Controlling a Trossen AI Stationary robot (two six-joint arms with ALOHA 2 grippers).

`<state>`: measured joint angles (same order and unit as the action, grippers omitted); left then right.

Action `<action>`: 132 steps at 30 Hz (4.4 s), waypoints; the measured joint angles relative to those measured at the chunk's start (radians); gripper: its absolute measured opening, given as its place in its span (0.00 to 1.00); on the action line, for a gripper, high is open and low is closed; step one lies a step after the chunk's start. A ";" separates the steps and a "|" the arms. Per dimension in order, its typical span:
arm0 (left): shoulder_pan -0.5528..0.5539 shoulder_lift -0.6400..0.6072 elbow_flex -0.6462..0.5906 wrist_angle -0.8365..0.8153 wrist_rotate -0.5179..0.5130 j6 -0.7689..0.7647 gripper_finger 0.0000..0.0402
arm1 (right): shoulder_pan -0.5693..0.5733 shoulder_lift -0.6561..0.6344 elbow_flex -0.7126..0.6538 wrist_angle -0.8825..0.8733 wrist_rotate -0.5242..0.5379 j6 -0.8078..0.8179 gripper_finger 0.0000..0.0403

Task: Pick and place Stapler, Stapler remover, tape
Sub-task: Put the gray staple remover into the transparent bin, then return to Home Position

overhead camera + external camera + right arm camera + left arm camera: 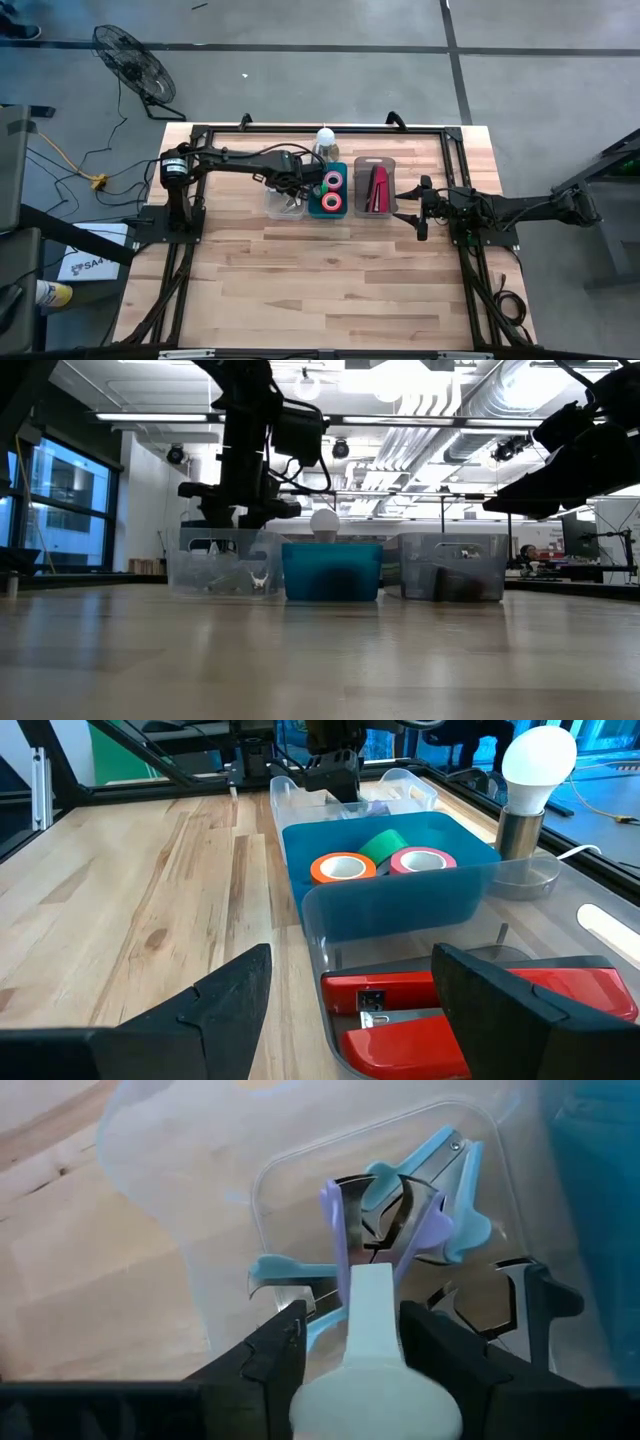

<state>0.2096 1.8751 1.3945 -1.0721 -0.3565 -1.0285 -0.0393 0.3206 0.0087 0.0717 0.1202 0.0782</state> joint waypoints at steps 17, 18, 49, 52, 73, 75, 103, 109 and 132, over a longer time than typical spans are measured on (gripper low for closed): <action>-0.001 0.001 0.100 -0.054 -0.013 0.180 0.63 | 0.000 0.000 0.000 0.000 0.000 0.000 0.66; -0.003 0.001 0.120 -0.056 -0.019 0.204 0.63 | 0.000 0.000 0.000 0.000 0.000 0.000 0.66; -0.285 -0.173 0.379 0.293 -0.062 0.765 0.59 | 0.000 0.000 0.000 -0.001 0.000 0.000 0.66; -0.282 -0.188 0.360 0.317 0.015 0.792 0.59 | 0.000 0.000 0.000 0.000 0.000 0.000 0.66; -0.282 -0.870 -0.791 1.171 0.157 0.804 0.59 | 0.000 0.013 0.000 -0.001 0.000 0.000 0.66; -0.282 -0.918 -0.893 1.282 0.167 0.790 0.59 | 0.000 0.013 0.000 -0.003 0.000 0.000 0.66; -0.282 -1.295 -1.381 1.706 0.183 0.841 0.59 | 0.000 0.020 0.000 0.000 0.000 0.000 0.66; -0.281 -1.474 -1.382 1.605 0.183 0.848 0.59 | 0.000 0.020 0.000 0.000 0.000 0.000 0.66; -0.282 -1.870 -1.384 1.131 0.194 1.022 0.59 | 0.000 0.020 0.000 0.000 0.002 0.000 0.66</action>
<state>-0.0719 0.0055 0.0101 0.0585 -0.1626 -0.0063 -0.0394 0.3405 0.0087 0.0714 0.1221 0.0784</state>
